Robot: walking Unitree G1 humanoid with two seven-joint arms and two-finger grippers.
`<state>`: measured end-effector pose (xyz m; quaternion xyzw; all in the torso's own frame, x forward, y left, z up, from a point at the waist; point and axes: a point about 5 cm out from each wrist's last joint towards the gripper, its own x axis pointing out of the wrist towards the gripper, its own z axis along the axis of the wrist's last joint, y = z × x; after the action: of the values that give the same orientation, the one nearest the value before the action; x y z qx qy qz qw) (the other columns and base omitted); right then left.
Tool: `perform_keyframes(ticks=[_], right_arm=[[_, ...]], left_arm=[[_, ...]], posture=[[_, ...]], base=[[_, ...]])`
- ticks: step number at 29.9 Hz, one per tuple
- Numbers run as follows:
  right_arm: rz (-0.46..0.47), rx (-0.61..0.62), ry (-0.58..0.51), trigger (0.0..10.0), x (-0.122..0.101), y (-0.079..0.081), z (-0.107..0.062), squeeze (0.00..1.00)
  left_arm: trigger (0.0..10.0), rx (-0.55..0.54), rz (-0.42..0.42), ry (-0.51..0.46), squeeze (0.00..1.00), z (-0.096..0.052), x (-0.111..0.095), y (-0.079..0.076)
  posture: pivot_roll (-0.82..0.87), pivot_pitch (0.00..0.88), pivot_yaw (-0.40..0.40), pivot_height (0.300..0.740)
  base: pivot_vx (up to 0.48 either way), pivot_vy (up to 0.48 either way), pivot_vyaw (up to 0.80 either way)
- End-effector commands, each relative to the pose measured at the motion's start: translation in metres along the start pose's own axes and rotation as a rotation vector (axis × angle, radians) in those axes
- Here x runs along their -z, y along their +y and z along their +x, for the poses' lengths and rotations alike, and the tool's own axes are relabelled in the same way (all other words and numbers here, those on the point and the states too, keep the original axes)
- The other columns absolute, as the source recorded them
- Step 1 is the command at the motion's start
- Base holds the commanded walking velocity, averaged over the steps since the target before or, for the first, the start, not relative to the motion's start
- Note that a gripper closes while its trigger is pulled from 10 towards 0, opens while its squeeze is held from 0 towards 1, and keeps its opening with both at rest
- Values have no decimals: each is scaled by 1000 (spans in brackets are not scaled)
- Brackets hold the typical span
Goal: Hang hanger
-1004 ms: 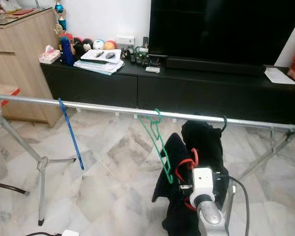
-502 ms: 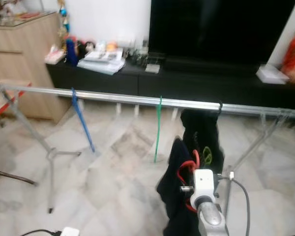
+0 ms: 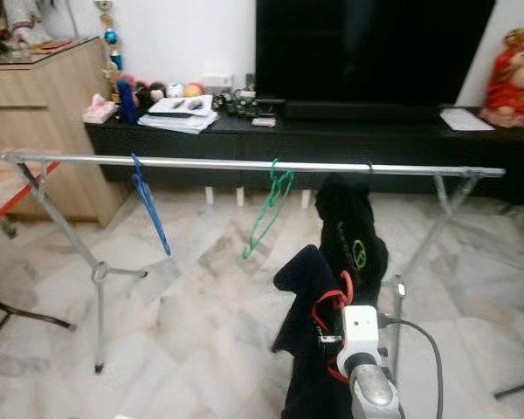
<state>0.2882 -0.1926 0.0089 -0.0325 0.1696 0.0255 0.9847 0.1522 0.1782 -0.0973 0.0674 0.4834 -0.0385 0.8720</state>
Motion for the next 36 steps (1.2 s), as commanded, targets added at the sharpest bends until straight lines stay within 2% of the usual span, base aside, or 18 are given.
perform_keyframes(ticks=[1, 23, 36], right_arm=[[-5, -2, -48, 10000, -14, -1, 5, 0], [-20, -27, -18, 10000, -17, 0, 8, 0], [-27, -55, -2, 10000, -18, 2, 10, 0]], left_arm=[[10000, 15, 9, 84, 0, -4, 21, -5], [10000, 5, -2, 78, 0, -3, 19, -4], [10000, -3, 0, 80, 0, -3, 19, -2]], posture=[[-39, 0, -26, 740], [-33, 0, -28, 740], [-28, 0, -27, 740]], base=[[-270, 0, 0], [-265, 0, 0], [0, 0, 0]])
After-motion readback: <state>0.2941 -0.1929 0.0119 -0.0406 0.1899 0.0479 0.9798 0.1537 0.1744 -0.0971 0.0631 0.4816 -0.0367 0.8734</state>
